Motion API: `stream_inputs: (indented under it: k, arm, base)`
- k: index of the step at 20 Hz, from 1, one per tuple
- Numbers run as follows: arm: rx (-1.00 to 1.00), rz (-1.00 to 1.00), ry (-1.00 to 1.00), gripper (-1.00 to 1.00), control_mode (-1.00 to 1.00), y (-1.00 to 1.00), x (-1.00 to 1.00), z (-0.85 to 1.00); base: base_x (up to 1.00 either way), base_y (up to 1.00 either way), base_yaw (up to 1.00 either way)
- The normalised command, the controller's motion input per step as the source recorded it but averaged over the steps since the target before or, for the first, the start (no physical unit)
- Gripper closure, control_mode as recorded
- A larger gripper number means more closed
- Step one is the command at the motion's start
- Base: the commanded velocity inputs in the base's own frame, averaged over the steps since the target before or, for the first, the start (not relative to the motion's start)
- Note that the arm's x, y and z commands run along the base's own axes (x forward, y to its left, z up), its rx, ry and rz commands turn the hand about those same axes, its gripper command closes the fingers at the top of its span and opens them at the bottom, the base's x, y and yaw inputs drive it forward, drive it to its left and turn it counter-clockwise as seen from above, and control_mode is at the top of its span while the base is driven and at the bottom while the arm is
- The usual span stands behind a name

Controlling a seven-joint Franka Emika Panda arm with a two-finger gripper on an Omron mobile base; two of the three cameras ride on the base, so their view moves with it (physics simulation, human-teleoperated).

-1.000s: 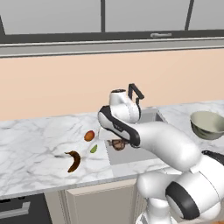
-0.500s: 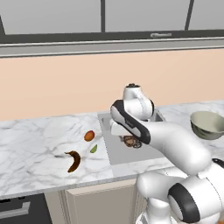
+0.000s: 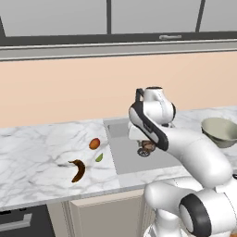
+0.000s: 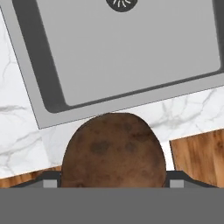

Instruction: There is a mixed pile of frozen fruits and vegetables on the counter. Locate all the frozen vegetables and place the items in a bowl on the counter. Take all the frozen fruits and defrost them in a running sink.

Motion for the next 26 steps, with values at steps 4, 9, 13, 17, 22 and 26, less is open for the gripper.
stream_inputs:
  k: [4,9,13,17,22,26]
  arm:
    - [-0.05,-0.01,0.04,1.00,-1.00,-0.25,0.04,0.10]
    - [-0.08,-0.02,0.03,1.00,-1.00,-0.44,0.05,-0.04]
    - [-0.03,-0.02,0.00,1.00,-1.00,-0.34,0.07,-0.07]
    - [0.01,-0.03,0.00,1.00,-1.00,-0.51,0.02,0.00]
    - [0.01,-0.06,-0.01,1.00,-1.00,-0.48,0.02,0.01]
    - [0.00,-0.05,-0.01,1.00,-1.00,-0.49,0.03,0.01]
  base:
    - [0.00,0.00,0.00]
    - [0.00,0.00,0.00]
    - [0.00,0.00,0.00]
    - [0.00,0.00,0.00]
    - [0.00,0.00,0.00]
    - [0.00,0.00,0.00]
